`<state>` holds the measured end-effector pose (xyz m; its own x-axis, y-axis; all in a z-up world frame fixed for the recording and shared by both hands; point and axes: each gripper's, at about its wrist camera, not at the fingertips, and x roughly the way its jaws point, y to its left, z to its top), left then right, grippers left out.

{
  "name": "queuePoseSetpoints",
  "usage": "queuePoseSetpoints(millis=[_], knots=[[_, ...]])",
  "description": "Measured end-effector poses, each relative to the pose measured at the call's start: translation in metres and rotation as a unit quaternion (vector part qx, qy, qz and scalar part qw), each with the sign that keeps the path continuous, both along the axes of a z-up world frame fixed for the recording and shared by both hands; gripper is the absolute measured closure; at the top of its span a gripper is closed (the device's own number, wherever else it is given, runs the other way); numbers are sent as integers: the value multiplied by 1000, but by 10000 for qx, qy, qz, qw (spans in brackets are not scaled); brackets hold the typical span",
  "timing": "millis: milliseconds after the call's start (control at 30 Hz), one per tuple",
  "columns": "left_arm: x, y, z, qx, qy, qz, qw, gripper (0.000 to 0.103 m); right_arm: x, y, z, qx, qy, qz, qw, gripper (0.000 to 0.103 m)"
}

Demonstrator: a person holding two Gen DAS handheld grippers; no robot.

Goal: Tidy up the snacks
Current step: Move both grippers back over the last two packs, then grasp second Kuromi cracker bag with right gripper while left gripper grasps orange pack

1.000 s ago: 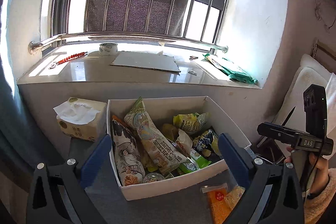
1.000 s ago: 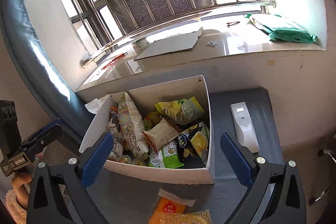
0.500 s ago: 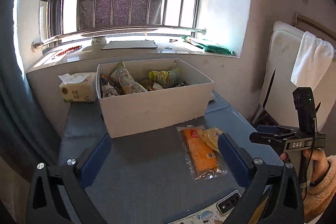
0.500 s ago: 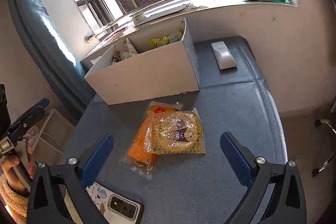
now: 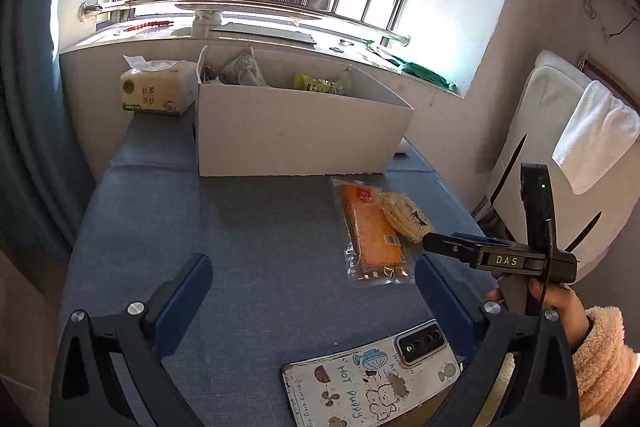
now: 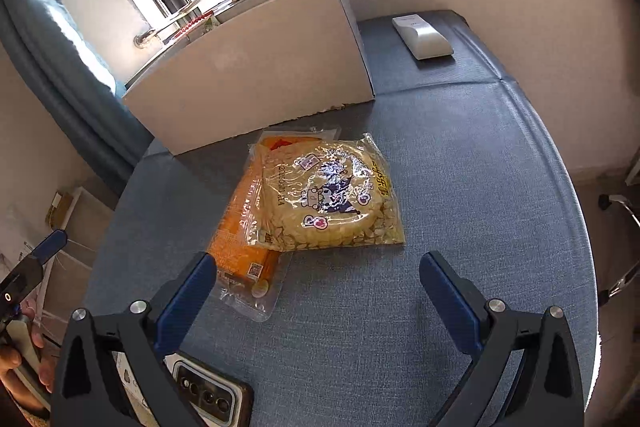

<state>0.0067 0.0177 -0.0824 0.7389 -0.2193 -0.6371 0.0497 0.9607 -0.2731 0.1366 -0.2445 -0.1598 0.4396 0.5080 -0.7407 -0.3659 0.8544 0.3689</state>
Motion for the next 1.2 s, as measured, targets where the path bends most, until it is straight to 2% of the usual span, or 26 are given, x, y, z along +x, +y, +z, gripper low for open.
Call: queuePoseSetpoints(millis=[200,433,467,500,633,767,900,1000,1100,1200], knots=[[-2,8,-1,-11,-8,49,10000,0,34,21,-7,-278,98,97,9995,0],[-1,9,-6,-34,42,27,10000,0,50,48,-10,-1005,-140,510,9935,1],[0,8,-7,-26,61,6,10000,0,48,48,-9,-1084,-231,471,9927,12],[0,7,-7,-13,81,-22,10000,0,46,45,-7,-1002,-307,424,9936,24],[8,-1,-11,45,187,-177,9997,0,43,24,-3,-458,-32,249,9986,25],[24,-22,-16,266,324,-476,9980,0,27,4,15,-255,-249,2,9994,25],[53,-55,-28,463,629,-771,9940,0,7,-24,38,102,-387,-260,9989,25],[79,-86,-41,648,942,-999,9884,0,-12,-40,51,177,-566,-374,9975,25],[104,-115,-54,1069,1131,-1059,9821,0,-25,-54,59,245,-653,-517,9962,25],[131,-131,-69,1201,1429,-916,9781,0,-35,-65,60,287,-704,-599,9953,25]])
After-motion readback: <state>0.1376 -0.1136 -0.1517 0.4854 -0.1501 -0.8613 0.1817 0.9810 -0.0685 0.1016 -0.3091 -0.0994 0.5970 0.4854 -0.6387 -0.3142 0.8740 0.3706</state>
